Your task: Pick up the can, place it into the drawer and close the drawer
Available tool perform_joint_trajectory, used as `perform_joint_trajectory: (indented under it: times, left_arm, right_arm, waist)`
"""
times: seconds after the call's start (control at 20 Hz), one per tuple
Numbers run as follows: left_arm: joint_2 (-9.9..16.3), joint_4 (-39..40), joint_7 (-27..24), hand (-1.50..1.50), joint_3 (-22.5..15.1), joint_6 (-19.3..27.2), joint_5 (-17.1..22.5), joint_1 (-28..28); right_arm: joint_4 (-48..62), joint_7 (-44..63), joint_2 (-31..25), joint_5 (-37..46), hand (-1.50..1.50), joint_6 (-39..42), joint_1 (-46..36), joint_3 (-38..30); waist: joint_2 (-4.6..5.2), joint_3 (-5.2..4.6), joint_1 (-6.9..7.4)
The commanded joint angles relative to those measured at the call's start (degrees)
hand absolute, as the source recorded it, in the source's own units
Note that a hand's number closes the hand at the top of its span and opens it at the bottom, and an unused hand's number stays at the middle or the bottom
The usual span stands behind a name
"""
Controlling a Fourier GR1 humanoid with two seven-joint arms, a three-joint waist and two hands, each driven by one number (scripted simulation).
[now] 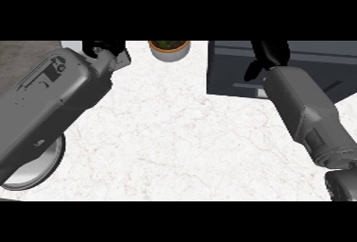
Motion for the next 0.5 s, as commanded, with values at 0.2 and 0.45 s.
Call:
perform_joint_trajectory:
  times: [0.2,0.45]
  left_arm:
    - [-0.28,-2.67,0.36,-1.50,0.08,0.14,-0.19,1.25]
    - [1.20,-3.94,1.02,-1.50,-0.26,0.75,-0.76,2.90]
  right_arm:
    - [-0.87,-8.93,3.43,-14.83,-1.50,7.32,-5.44,-13.14]
    - [-1.47,-14.52,3.30,-23.40,-1.50,10.99,-5.03,-21.47]
  waist:
    - [-0.41,-0.27,1.12]
    - [-0.91,-0.31,0.56]
